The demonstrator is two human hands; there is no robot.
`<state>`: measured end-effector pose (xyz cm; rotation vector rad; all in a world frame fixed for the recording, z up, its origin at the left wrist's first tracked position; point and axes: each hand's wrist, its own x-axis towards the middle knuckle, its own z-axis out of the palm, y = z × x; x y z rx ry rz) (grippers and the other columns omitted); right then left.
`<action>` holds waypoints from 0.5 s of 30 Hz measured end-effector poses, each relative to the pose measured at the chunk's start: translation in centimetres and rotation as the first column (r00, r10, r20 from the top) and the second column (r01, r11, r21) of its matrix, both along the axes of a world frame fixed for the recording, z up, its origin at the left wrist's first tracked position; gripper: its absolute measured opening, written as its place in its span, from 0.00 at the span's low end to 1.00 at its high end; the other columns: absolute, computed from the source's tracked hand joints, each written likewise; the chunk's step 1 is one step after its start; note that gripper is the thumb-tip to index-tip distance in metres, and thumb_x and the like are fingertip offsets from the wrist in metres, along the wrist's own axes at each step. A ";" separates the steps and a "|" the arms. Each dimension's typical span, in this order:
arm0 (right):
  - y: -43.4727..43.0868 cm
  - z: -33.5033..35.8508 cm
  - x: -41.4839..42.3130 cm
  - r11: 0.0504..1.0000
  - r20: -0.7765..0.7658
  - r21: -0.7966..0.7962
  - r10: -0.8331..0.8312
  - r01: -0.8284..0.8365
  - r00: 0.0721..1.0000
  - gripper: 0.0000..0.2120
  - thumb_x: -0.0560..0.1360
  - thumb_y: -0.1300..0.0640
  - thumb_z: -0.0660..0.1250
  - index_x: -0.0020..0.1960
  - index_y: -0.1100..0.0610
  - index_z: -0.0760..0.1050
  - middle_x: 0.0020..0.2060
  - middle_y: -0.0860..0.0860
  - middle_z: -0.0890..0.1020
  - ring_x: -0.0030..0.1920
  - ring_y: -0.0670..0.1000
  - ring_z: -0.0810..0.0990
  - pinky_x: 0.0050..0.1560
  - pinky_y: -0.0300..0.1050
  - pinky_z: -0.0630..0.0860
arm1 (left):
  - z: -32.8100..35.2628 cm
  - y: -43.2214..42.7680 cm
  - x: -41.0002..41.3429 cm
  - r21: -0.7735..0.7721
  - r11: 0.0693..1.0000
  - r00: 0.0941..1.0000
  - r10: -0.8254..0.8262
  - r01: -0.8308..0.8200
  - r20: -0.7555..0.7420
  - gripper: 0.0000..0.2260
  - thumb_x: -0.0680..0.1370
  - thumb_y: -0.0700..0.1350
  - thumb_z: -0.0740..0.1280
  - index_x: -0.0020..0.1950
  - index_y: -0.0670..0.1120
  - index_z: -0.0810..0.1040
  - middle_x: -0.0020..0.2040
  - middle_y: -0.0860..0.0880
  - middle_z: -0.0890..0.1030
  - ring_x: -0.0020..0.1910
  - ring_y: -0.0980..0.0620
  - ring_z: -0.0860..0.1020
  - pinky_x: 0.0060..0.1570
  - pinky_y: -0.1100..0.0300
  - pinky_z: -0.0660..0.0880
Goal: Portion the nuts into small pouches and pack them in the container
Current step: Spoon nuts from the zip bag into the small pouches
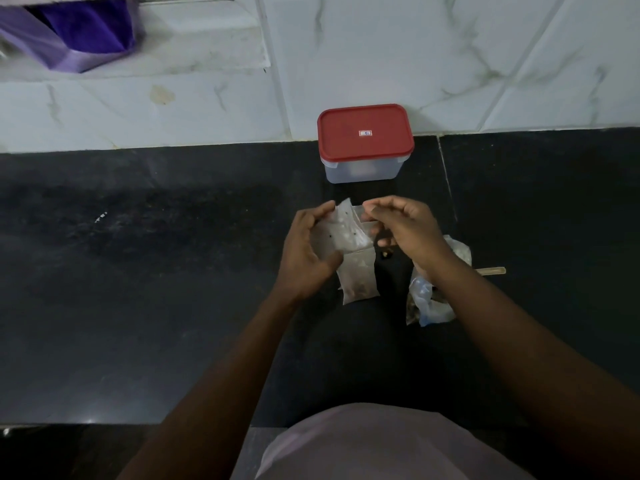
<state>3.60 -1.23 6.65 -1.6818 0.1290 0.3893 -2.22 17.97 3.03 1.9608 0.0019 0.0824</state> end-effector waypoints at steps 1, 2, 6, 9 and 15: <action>-0.3 0.4 -0.1 1.000 -0.008 0.004 0.027 -0.027 1.000 0.06 0.80 0.56 0.70 0.56 0.54 0.84 0.46 0.50 0.88 0.42 0.47 0.83 0.41 0.42 0.80 | 0.2 -0.3 -0.3 -0.002 0.999 0.999 -0.033 0.033 0.007 0.34 0.71 0.36 0.75 0.75 0.48 0.70 0.67 0.51 0.73 0.67 0.59 0.72 0.69 0.60 0.72; -0.7 0.8 -0.2 0.998 -0.018 0.008 0.056 -0.056 0.998 0.06 0.79 0.57 0.71 0.55 0.55 0.84 0.45 0.51 0.88 0.42 0.47 0.84 0.41 0.42 0.82 | 0.2 -0.7 -0.6 -0.002 0.998 0.998 -0.057 0.057 0.017 0.34 0.70 0.37 0.74 0.75 0.48 0.70 0.67 0.51 0.73 0.68 0.58 0.72 0.69 0.59 0.72; -2.2 1.6 -1.0 0.991 -0.074 0.008 0.137 -0.136 0.988 0.11 0.76 0.63 0.73 0.57 0.55 0.83 0.47 0.55 0.87 0.44 0.50 0.87 0.40 0.42 0.83 | 0.3 -2.2 -1.2 -0.020 0.996 0.993 -0.084 0.086 0.077 0.33 0.68 0.37 0.73 0.73 0.45 0.72 0.65 0.49 0.73 0.66 0.55 0.74 0.67 0.56 0.74; -3.4 1.8 -1.8 0.983 -0.091 -0.001 0.183 -0.184 0.979 0.14 0.75 0.64 0.74 0.61 0.56 0.81 0.49 0.55 0.87 0.49 0.53 0.88 0.41 0.45 0.84 | 0.5 -3.2 -1.4 0.014 0.990 0.986 -0.141 0.140 0.094 0.34 0.68 0.40 0.73 0.75 0.46 0.70 0.66 0.49 0.71 0.66 0.54 0.73 0.65 0.56 0.74; -5.3 2.0 -3.2 0.985 -0.098 -0.024 0.169 -0.172 0.981 0.15 0.73 0.68 0.74 0.57 0.56 0.81 0.47 0.55 0.87 0.44 0.51 0.88 0.38 0.42 0.82 | 0.3 -6.6 -1.7 0.175 0.966 0.978 -0.202 0.192 0.046 0.39 0.67 0.59 0.79 0.75 0.57 0.68 0.70 0.57 0.72 0.71 0.55 0.71 0.71 0.42 0.68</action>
